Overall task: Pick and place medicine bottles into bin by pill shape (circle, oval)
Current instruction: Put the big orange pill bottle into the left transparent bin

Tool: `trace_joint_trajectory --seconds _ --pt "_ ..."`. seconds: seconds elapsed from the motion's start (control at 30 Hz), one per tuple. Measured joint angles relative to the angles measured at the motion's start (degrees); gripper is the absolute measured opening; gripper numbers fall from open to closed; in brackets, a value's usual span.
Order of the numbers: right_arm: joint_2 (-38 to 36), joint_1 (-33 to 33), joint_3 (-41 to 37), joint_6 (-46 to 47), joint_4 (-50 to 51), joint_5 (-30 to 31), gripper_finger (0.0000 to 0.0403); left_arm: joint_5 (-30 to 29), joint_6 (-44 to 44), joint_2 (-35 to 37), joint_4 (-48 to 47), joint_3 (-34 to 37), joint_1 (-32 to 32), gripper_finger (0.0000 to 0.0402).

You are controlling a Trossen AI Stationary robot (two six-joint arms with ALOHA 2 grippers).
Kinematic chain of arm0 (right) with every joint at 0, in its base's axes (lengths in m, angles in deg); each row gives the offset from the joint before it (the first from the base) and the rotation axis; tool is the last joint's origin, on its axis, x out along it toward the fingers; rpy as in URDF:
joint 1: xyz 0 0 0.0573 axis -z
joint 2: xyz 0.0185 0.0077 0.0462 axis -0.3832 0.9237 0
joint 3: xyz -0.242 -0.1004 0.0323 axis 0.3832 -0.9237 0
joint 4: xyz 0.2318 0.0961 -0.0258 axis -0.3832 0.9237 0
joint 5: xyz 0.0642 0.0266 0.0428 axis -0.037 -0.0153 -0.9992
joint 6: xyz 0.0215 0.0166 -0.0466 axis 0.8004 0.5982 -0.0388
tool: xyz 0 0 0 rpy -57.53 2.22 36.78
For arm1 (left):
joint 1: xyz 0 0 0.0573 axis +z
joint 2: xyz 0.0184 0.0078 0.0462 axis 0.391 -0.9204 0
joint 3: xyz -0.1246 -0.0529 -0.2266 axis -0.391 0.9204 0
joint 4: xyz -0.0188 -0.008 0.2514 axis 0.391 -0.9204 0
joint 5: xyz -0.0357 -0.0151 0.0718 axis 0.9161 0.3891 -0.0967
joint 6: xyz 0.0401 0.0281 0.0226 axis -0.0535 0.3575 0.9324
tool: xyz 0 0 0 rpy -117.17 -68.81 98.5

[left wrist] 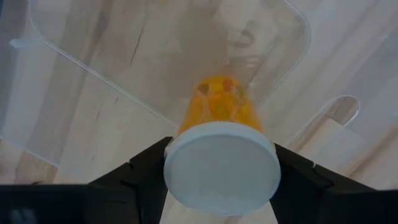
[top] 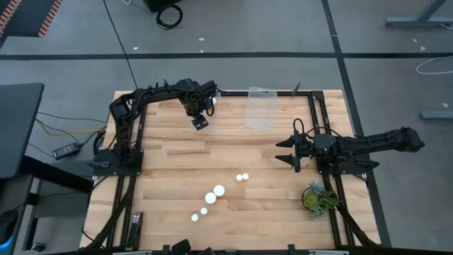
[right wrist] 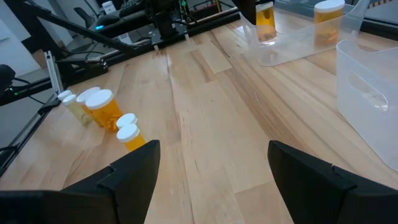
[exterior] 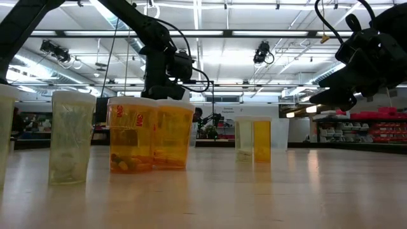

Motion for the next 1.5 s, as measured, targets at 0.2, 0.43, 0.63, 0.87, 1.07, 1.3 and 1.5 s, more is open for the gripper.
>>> trace_joint_trajectory --seconds 0.2,0.43,0.63,0.87,1.07,1.3,1.5 --pt "0.0 0.0 0.0 0.0 0.0 0.0 0.0305 0.0 0.1 0.0 0.0 0.0 0.0 0.0238" --pt "0.0 0.0 0.0 0.0 0.0 0.0 0.0305 0.0 0.2 0.0 0.0 0.0 0.0 0.0245" --pt "0.0 0.0 0.0 0.0 0.0 0.0 0.0305 0.0 0.1 0.0 0.0 0.0 0.0 0.0251" --pt "0.0 0.0 0.0 0.0 0.0 0.0 0.0305 0.0 0.0 0.0 0.0 0.0 0.0 0.0249" --pt "0.0 0.0 0.0 0.0 0.0 0.0 0.0305 0.0 0.0 0.0 0.0 0.0 0.0 0.0247" --pt "0.0 0.0 0.0 0.0 0.0 0.0 0.0305 0.0 0.2 0.0 0.0 0.0 0.0 0.0247" --pt "0.0 0.0 0.0 0.0 0.0 0.0 0.0305 -0.2 1.0 0.0 -0.1 0.0 0.0 0.0251"
